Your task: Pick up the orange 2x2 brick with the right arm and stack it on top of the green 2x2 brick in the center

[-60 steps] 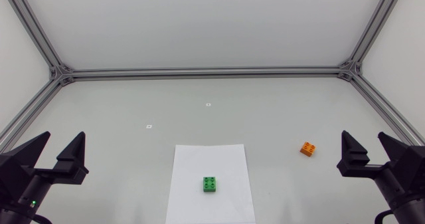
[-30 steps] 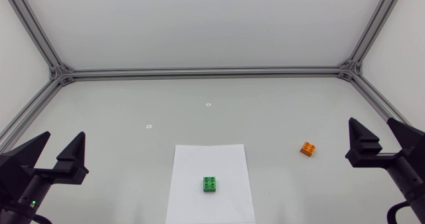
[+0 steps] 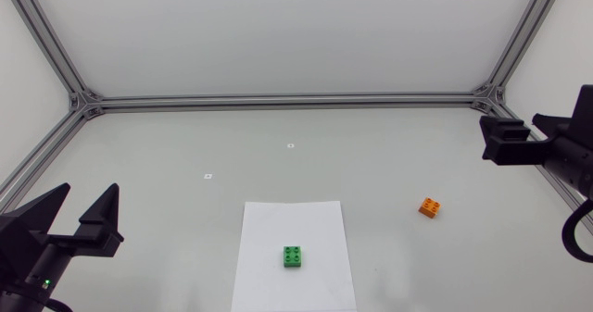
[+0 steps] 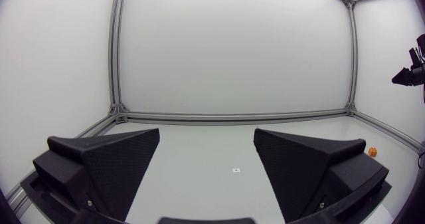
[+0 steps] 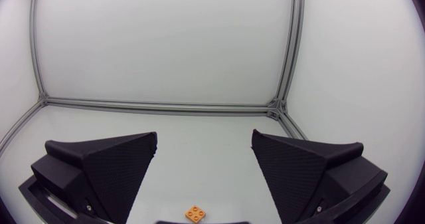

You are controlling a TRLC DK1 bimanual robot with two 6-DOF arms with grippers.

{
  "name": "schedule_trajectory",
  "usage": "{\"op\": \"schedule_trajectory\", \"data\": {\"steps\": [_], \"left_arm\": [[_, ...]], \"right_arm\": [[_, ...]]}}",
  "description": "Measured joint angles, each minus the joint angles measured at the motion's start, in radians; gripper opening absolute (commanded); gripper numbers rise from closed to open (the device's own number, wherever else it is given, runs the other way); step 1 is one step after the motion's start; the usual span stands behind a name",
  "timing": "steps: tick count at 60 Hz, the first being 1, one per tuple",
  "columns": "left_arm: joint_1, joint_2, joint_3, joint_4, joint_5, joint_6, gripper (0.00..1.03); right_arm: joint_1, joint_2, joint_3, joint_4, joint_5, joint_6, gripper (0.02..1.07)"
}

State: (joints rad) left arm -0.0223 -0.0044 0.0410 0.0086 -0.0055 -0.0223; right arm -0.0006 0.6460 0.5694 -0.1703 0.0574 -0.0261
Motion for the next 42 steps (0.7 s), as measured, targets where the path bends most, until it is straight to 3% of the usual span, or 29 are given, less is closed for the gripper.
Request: {"op": "schedule_trajectory", "data": {"steps": [26, 42], "left_arm": [[0.000, 0.000, 0.000, 0.000, 0.000, 0.000, 0.99], [0.000, 0.000, 0.000, 0.000, 0.000, 0.000, 0.99]], "right_arm": [[-0.002, 0.444, 0.305, -0.322, 0.019, 0.188, 1.03], [-0.003, 0.602, 0.408, -0.462, 0.026, 0.283, 1.03]]}}
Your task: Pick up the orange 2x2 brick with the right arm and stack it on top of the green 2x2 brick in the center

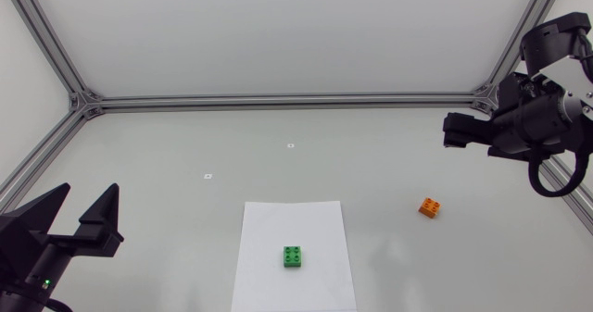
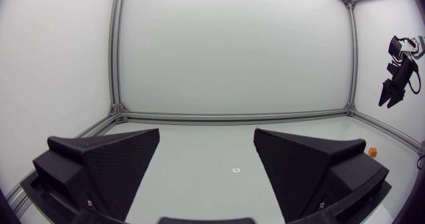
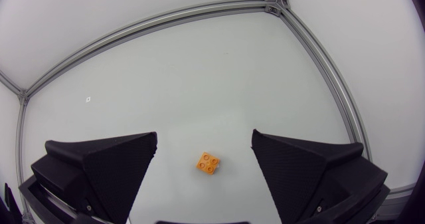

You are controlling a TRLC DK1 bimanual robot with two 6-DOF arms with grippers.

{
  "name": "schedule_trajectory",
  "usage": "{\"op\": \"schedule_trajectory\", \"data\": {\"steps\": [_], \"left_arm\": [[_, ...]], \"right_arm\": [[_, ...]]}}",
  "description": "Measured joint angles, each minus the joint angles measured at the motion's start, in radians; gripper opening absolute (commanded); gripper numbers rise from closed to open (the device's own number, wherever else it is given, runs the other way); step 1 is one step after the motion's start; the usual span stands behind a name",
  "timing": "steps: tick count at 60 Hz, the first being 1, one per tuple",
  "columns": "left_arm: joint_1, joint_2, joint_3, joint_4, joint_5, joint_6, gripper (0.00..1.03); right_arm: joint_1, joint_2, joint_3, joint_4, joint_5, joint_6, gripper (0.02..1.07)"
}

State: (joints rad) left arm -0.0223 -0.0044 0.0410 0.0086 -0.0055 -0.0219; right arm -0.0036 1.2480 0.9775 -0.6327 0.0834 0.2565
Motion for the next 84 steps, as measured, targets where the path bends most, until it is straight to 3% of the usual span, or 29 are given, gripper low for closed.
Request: {"op": "schedule_trajectory", "data": {"steps": [32, 57, 84], "left_arm": [[0.000, 0.000, 0.000, 0.000, 0.000, 0.000, 0.99], [0.000, 0.000, 0.000, 0.000, 0.000, 0.000, 0.99], [0.000, 0.000, 0.000, 0.000, 0.000, 0.000, 0.99]], "right_arm": [[0.003, 0.193, 0.168, -0.320, -0.002, 0.198, 1.03], [0.035, 0.307, 0.248, -0.483, -0.106, 0.373, 1.03], [0.000, 0.410, 0.258, -0.399, -0.113, 0.399, 1.03]]}}
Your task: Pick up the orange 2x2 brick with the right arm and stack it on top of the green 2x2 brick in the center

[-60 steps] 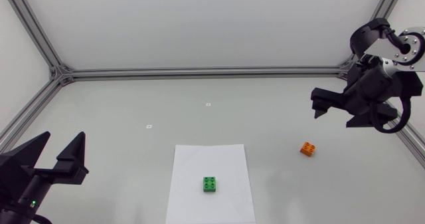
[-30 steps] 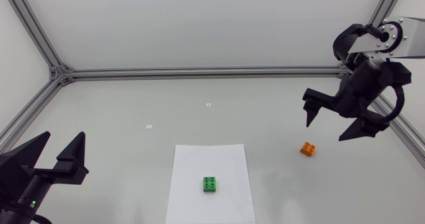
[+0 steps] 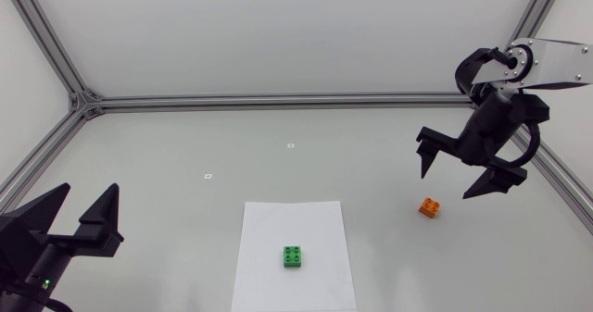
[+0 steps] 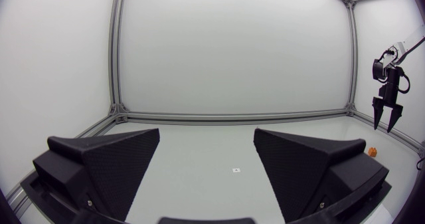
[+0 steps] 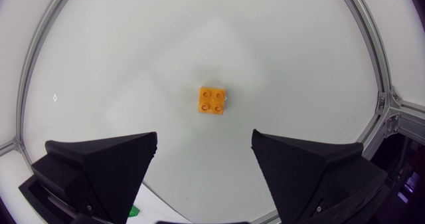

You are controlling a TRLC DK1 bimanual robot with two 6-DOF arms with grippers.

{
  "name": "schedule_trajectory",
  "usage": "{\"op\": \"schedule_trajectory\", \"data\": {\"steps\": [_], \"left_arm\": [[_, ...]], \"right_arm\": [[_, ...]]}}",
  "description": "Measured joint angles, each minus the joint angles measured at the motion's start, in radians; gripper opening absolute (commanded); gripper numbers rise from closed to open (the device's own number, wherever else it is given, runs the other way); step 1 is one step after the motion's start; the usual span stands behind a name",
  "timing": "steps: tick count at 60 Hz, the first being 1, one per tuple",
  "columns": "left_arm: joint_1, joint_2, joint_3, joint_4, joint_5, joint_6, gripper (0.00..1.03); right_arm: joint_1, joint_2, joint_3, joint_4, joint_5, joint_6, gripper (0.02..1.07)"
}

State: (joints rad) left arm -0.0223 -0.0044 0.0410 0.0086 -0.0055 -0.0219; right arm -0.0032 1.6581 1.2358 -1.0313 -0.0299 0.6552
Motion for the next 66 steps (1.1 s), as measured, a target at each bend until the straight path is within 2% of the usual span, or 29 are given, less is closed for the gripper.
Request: {"op": "schedule_trajectory", "data": {"steps": [17, 66], "left_arm": [[0.000, 0.000, 0.000, 0.000, 0.000, 0.000, 0.99], [0.000, 0.000, 0.000, 0.000, 0.000, 0.000, 0.99]], "right_arm": [[-0.013, 0.056, -0.025, 0.091, 0.000, 0.000, 1.03], [-0.026, 0.109, -0.148, 0.240, 0.028, 0.000, 1.02]]}}
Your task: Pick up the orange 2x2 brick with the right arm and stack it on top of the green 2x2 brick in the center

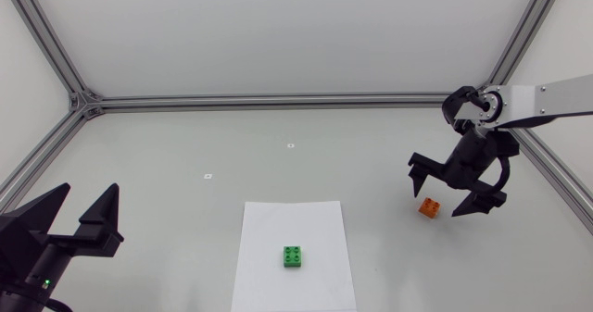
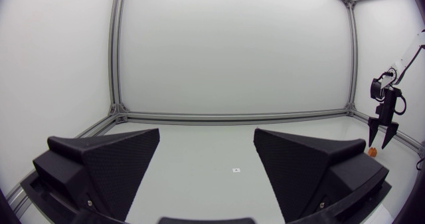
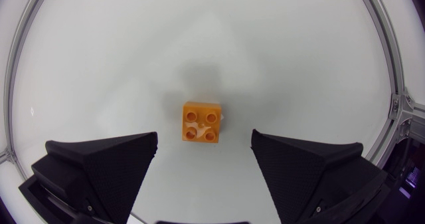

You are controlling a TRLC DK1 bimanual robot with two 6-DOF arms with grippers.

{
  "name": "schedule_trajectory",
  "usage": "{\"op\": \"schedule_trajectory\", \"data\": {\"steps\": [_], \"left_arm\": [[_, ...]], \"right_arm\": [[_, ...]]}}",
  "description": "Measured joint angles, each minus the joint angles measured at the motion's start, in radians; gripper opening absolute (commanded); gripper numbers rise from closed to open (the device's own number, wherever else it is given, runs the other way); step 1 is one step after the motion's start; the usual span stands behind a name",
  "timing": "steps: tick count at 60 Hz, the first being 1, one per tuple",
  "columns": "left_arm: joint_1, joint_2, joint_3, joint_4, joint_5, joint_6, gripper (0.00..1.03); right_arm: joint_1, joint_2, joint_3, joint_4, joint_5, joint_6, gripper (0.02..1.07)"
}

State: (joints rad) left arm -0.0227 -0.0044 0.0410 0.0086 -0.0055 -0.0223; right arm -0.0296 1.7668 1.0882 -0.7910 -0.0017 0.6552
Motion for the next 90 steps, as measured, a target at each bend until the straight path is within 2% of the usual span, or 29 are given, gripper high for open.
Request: {"op": "schedule_trajectory", "data": {"steps": [43, 48, 61, 66, 86, 90], "left_arm": [[0.000, 0.000, 0.000, 0.000, 0.000, 0.000, 0.99], [0.000, 0.000, 0.000, 0.000, 0.000, 0.000, 0.99], [0.000, 0.000, 0.000, 0.000, 0.000, 0.000, 0.99], [0.000, 0.000, 0.000, 0.000, 0.000, 0.000, 0.99], [0.000, 0.000, 0.000, 0.000, 0.000, 0.000, 0.99], [0.000, 0.000, 0.000, 0.000, 0.000, 0.000, 0.99]], "right_arm": [[0.010, 0.059, -0.006, 0.050, 0.006, 0.008, 0.96], [0.010, 0.059, -0.006, 0.059, 0.006, 0.008, 0.91], [0.010, 0.059, -0.006, 0.062, 0.002, 0.011, 0.91], [0.009, 0.059, -0.006, 0.062, 0.002, 0.012, 0.79], [0.007, 0.059, -0.006, 0.063, 0.003, 0.016, 0.78], [0.007, 0.059, -0.006, 0.064, 0.005, 0.018, 0.71]]}}
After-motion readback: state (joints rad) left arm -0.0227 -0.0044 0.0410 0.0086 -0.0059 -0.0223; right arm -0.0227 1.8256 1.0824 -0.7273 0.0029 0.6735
